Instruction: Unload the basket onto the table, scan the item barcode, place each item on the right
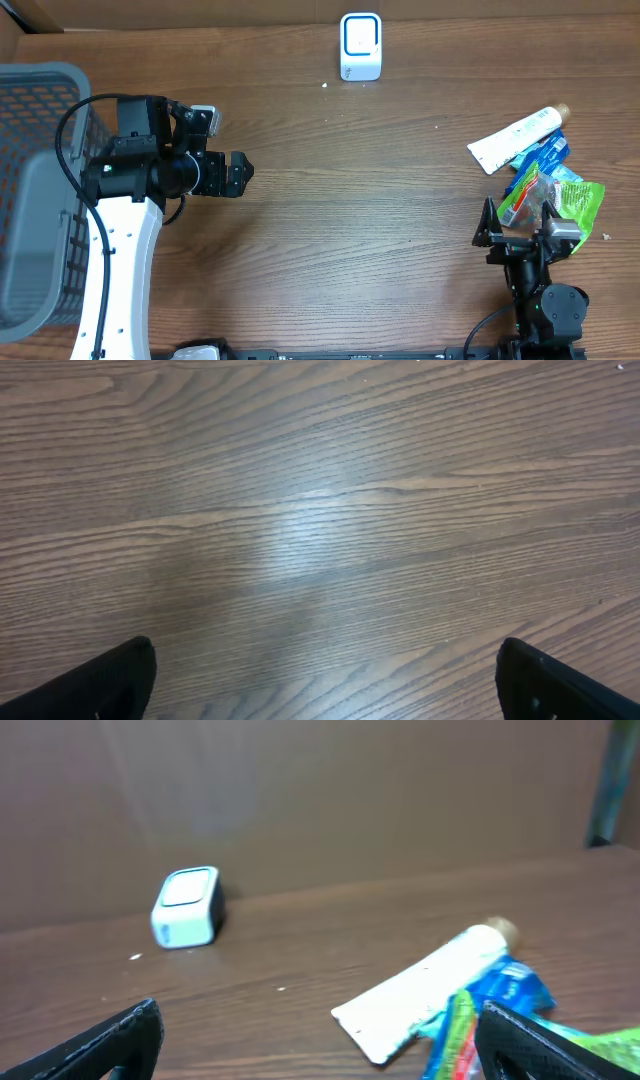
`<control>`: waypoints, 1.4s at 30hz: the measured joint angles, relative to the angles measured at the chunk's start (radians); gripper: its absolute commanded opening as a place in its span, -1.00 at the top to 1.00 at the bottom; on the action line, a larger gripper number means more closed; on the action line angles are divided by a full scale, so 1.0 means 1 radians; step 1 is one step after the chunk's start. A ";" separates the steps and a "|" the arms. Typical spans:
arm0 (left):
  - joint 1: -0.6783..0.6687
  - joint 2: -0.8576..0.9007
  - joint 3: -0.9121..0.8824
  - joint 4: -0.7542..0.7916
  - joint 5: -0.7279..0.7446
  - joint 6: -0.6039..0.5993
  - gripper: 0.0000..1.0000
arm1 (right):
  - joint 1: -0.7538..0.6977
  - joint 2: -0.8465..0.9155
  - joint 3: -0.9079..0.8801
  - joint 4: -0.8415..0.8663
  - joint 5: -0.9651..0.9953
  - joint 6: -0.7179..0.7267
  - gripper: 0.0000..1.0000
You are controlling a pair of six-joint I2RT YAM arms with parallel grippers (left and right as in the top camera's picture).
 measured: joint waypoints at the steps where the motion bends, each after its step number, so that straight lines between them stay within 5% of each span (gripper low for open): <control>1: 0.000 0.000 0.000 0.000 0.000 0.000 -0.99 | 0.001 0.000 0.000 0.000 -0.008 -0.001 -1.00; 24: 0.000 0.000 0.000 0.000 0.000 0.000 -0.99 | 0.004 0.000 0.000 0.001 -0.034 0.000 -1.00; 30: -0.004 -0.022 0.000 0.000 -0.116 0.000 -0.99 | 0.004 0.000 0.000 0.000 -0.034 0.000 -1.00; 42: -0.101 -0.457 -0.094 0.086 -0.256 0.000 -0.99 | 0.004 0.000 0.000 0.001 -0.034 0.000 -1.00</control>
